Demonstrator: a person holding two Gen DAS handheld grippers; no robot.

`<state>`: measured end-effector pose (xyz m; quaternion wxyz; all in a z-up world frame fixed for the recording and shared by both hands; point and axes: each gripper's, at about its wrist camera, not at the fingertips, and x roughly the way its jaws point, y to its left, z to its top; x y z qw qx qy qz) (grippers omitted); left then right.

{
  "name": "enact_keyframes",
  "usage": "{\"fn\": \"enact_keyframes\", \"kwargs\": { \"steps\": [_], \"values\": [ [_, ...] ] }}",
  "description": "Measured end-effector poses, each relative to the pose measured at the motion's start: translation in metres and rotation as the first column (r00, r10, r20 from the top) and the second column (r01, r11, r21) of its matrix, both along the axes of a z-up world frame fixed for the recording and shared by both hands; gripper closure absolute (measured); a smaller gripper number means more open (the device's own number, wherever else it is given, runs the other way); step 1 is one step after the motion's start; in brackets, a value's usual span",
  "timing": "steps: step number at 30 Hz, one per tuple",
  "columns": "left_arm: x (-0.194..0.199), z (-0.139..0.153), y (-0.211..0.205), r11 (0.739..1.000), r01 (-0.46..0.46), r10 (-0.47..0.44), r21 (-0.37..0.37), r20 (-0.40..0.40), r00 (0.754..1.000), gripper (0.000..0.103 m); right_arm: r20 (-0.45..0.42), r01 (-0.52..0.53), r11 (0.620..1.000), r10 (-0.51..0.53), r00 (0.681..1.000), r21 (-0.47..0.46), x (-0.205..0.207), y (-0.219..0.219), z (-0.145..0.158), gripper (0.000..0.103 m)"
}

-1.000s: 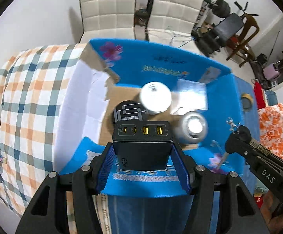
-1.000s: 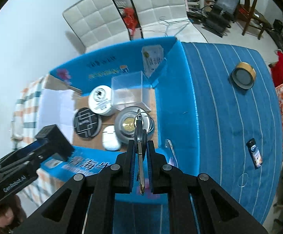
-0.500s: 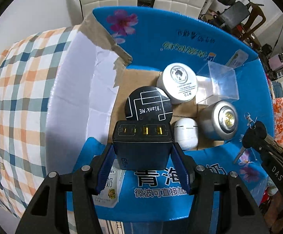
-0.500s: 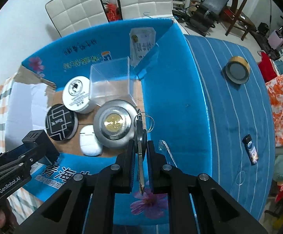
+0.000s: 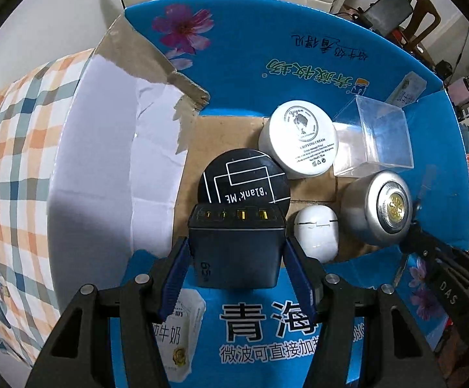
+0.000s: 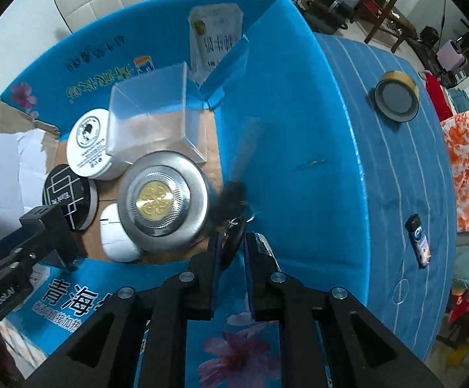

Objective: Organize rigid objects
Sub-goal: 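Place the charger in the carton with the left tool while the right tool drops the keys in, then withdraw both tools from the carton back over the table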

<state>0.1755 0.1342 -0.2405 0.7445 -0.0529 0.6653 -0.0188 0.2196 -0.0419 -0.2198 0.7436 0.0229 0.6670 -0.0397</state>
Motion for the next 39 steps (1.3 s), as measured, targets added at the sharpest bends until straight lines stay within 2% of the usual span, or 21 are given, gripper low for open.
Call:
{"fn": "enact_keyframes", "kwargs": {
  "steps": [2,10,11,13,15,16,17,20,22,23,24,26,31,39],
  "values": [
    [0.0,0.0,0.0,1.0,0.002,-0.002,0.009,-0.004,1.0,0.047,-0.006,-0.002,1.0,0.002,1.0,-0.002,0.0,0.001,-0.003,0.088],
    [0.005,-0.001,0.008,1.0,-0.025,0.025,0.01,-0.034,0.999,0.045,-0.035,-0.007,1.0,0.007,0.999,-0.012,0.001,0.007,-0.006,0.076],
    [0.004,-0.001,0.009,0.999,-0.026,0.027,0.02,-0.036,0.999,0.043,-0.036,-0.007,1.0,0.006,0.999,-0.014,0.001,0.008,-0.005,0.075],
    [0.0,-0.001,0.009,0.999,-0.024,0.025,0.044,-0.034,0.999,0.032,-0.036,-0.009,1.0,0.008,0.999,-0.021,0.0,0.009,-0.005,0.072],
    [-0.003,-0.001,0.009,0.998,-0.025,0.027,0.057,-0.035,0.999,0.016,-0.029,-0.013,0.999,0.012,1.0,-0.03,-0.004,0.014,-0.002,0.066],
    [-0.005,-0.001,0.009,0.998,-0.025,0.027,0.065,-0.034,0.999,0.015,-0.027,-0.015,0.999,0.014,1.0,-0.032,-0.005,0.015,-0.002,0.064],
    [-0.007,0.0,0.009,0.997,-0.023,0.026,0.073,-0.033,0.999,0.014,-0.024,-0.02,0.999,0.019,1.0,-0.034,-0.007,0.017,0.0,0.06],
    [-0.011,-0.001,0.005,0.997,-0.018,0.021,0.078,-0.035,0.999,0.0,-0.013,-0.037,0.998,0.037,0.999,-0.057,-0.013,0.024,0.004,0.048],
    [-0.013,0.002,0.004,0.996,-0.012,0.015,0.088,-0.03,0.999,0.0,-0.002,-0.044,0.998,0.044,0.999,-0.055,-0.018,0.027,0.007,0.032],
    [-0.015,0.004,0.004,0.996,-0.011,0.014,0.092,-0.026,1.0,0.0,0.007,-0.044,0.998,0.044,0.999,-0.036,-0.019,0.029,0.01,0.016],
    [-0.017,0.007,0.004,0.996,-0.011,0.013,0.093,-0.022,1.0,0.0,0.017,-0.044,0.998,0.045,0.999,-0.05,-0.02,0.032,0.014,0.011],
    [-0.02,0.013,0.005,0.995,-0.014,0.015,0.102,-0.009,1.0,0.0,0.046,-0.051,0.996,0.055,0.997,-0.077,-0.019,0.036,0.022,0.011],
    [-0.023,0.035,-0.001,0.995,-0.017,0.015,0.097,0.024,1.0,0.0,0.068,-0.047,0.997,0.051,0.996,-0.062,-0.02,0.036,0.041,0.011],
    [-0.039,0.101,-0.008,0.997,-0.019,0.01,0.072,0.125,0.992,0.0,0.141,-0.066,0.998,0.066,0.988,-0.006,-0.035,0.022,0.101,0.011]
  ]
}}
